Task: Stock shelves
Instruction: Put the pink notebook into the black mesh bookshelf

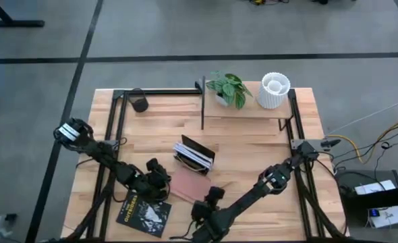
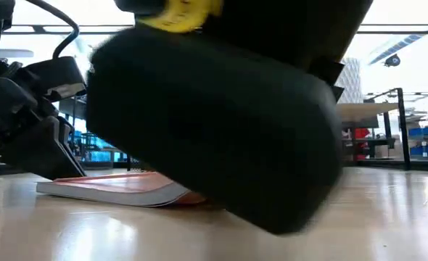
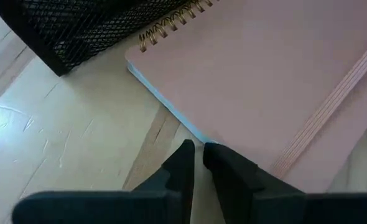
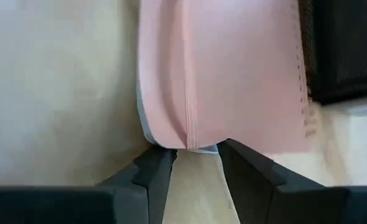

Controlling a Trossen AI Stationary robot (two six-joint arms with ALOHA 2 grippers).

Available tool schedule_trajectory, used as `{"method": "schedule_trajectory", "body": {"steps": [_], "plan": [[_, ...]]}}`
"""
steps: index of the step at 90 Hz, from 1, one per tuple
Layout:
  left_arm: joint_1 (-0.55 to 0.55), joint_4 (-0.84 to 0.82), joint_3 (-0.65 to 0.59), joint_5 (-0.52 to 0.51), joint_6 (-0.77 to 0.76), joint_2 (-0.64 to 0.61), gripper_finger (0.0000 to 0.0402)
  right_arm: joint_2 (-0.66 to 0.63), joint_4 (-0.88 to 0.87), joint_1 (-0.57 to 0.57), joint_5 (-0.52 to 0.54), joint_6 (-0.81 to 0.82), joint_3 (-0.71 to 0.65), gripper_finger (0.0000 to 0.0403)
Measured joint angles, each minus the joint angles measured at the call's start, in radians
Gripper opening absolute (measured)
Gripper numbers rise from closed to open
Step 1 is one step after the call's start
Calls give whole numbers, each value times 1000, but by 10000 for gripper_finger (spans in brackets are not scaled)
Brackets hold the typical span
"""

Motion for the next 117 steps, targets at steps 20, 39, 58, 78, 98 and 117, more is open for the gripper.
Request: {"method": "schedule_trajectory", "body": {"steps": [20, 39, 58, 78, 98, 117], "plan": [[0, 6, 1, 0, 0, 0, 42, 0, -1, 0, 3, 53, 1, 182], [0, 7, 3, 0, 0, 0, 42, 0, -24, 1, 45, 236, 1, 218], [0, 10, 4, 1, 0, 0, 42, 0, -59, 10, 70, 261, 0, 213], [0, 14, 4, 3, -8, 0, 43, 0, -90, 12, 64, 414, -1, 212], [0, 13, 4, 5, -11, 0, 43, 0, -94, 3, 67, 480, -6, 237], [0, 10, 4, 6, -12, 0, 43, 0, -94, -10, 75, 393, -7, 264]]}}
